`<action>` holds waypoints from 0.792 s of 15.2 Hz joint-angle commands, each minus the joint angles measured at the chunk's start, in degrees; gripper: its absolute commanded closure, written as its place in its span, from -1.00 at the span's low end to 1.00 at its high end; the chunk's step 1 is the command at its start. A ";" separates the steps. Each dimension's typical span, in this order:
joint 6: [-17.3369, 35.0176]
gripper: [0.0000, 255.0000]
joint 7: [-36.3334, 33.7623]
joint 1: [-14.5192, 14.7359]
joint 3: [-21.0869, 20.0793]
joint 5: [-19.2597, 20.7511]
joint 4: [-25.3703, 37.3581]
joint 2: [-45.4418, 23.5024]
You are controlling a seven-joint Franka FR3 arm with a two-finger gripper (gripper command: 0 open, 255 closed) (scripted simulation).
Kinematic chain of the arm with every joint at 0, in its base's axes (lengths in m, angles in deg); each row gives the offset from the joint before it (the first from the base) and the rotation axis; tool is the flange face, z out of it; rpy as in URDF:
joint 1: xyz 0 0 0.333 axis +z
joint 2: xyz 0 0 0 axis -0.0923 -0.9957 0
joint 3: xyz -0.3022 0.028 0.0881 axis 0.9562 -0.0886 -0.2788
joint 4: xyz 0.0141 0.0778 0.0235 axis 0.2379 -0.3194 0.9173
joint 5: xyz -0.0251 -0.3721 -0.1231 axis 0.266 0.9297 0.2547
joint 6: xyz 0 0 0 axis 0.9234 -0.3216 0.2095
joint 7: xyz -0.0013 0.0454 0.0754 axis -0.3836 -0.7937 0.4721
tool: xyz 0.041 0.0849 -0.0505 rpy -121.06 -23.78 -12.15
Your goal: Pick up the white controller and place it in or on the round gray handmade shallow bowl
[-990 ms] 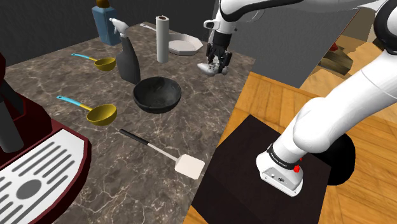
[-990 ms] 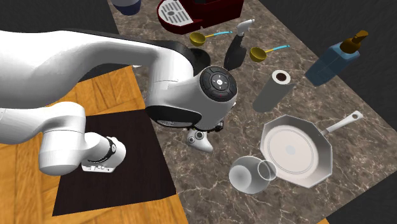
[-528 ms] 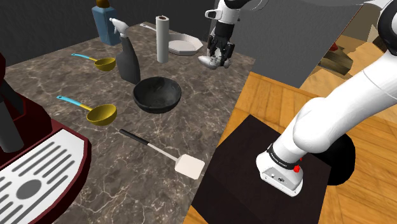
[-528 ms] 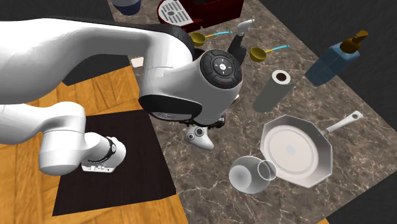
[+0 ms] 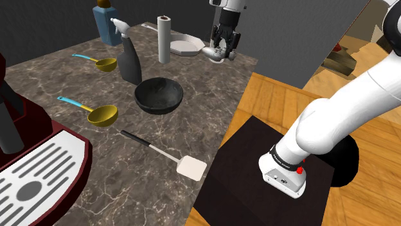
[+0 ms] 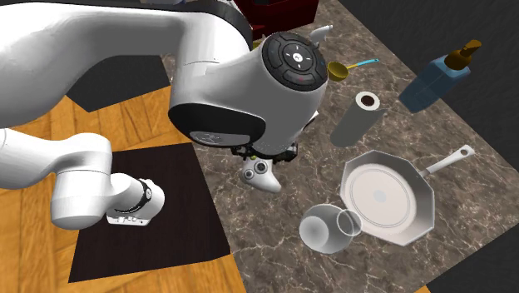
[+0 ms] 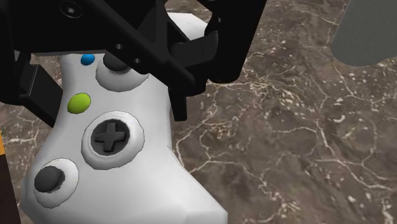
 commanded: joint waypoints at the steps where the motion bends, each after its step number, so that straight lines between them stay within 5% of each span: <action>1: -1.57 1.00 -0.18 0.01 -0.03 0.03 1.44 0.15; 12: -2.25 1.00 -11.23 4.70 -6.88 -2.51 3.91 -0.46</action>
